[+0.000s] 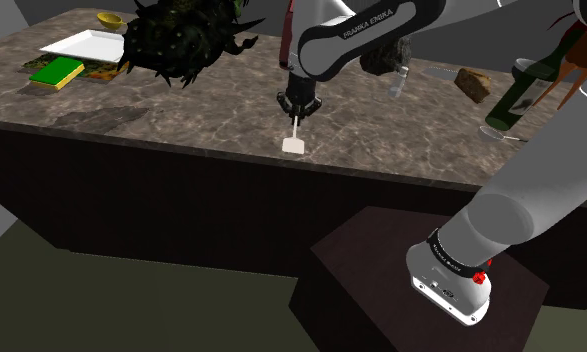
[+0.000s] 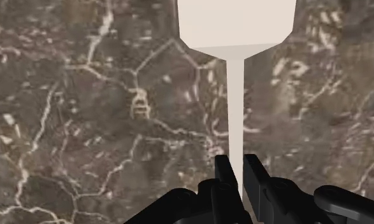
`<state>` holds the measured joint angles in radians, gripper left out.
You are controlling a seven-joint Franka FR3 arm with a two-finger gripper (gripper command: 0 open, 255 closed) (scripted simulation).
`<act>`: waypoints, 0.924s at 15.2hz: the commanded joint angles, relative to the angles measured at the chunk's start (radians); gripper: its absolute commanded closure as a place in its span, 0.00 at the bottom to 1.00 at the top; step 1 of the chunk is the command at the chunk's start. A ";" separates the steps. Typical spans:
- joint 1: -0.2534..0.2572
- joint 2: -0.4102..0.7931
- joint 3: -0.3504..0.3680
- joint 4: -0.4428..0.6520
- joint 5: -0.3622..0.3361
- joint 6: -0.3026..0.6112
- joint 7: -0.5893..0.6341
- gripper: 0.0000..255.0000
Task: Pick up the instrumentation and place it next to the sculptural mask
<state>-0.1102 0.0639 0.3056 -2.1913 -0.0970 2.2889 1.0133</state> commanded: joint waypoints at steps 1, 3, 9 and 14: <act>0.000 0.000 0.000 0.000 0.000 0.000 0.000 1.00; 0.000 0.000 0.000 0.000 0.000 0.000 0.000 1.00; -0.001 -0.022 0.001 0.017 0.012 -0.038 -0.010 1.00; -0.002 -0.056 0.001 0.050 0.028 -0.102 -0.024 1.00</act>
<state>-0.1112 0.0136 0.3072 -2.1502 -0.0718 2.2013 0.9936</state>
